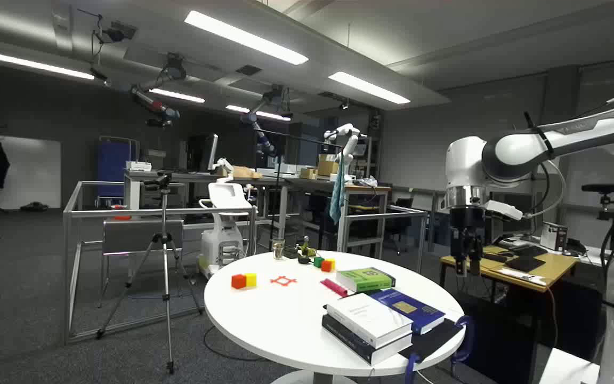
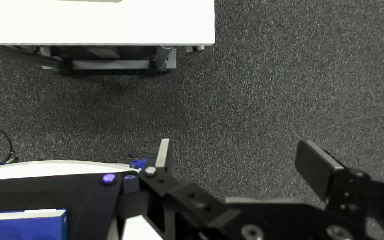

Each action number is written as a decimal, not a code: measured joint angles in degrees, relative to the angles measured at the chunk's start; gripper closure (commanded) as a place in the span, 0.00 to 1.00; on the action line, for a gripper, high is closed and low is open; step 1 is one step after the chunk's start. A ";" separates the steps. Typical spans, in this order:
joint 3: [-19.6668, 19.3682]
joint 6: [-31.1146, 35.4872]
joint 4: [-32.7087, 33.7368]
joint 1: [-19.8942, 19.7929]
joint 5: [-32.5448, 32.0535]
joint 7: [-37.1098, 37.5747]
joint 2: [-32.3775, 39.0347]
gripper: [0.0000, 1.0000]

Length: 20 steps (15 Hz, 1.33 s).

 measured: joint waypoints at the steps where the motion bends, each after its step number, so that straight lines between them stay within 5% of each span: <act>1: 0.00 0.01 0.00 0.00 0.00 0.00 0.02 0.00; 16: 0.01 0.01 -0.01 -0.01 0.00 0.00 0.09 0.00; 20: 0.30 4.54 -0.32 -0.94 -0.59 0.89 1.30 0.00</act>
